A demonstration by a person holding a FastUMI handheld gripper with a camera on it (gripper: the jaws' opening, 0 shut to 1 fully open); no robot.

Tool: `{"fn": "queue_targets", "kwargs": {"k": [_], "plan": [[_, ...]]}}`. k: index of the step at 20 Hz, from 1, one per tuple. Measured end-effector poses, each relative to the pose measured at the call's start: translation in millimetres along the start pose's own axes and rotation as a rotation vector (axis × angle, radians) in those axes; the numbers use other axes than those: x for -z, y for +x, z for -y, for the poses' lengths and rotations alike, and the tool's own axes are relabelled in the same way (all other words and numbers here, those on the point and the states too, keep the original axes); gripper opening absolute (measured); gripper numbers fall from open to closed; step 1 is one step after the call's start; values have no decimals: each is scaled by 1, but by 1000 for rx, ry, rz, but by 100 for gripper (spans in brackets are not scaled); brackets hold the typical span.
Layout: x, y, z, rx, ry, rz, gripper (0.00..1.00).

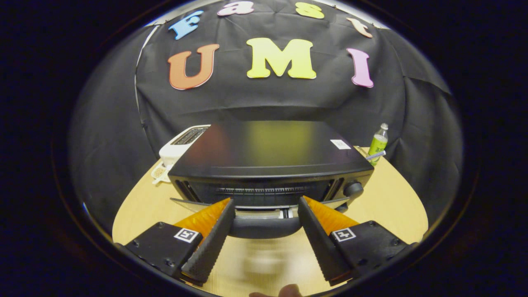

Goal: Open the toaster oven, put the food inside, and close the toaster oven door.

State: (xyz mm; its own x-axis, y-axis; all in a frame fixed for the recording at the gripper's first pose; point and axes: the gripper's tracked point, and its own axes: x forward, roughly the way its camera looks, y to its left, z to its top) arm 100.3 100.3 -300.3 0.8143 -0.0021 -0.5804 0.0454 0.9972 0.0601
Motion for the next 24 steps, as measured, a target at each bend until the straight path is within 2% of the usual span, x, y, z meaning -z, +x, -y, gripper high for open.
{"fn": "queue_targets", "kwargs": {"k": [8,12,16,19,24], "plan": [[75,-30,1,-49,-27,-114,100],[116,-44,6,-117,47,-236,100],[87,-88,16,-164,19,-156,100],[60,-115,23,-241,12,-125,100],[44,-155,19,-401,54,-193,100]]}}
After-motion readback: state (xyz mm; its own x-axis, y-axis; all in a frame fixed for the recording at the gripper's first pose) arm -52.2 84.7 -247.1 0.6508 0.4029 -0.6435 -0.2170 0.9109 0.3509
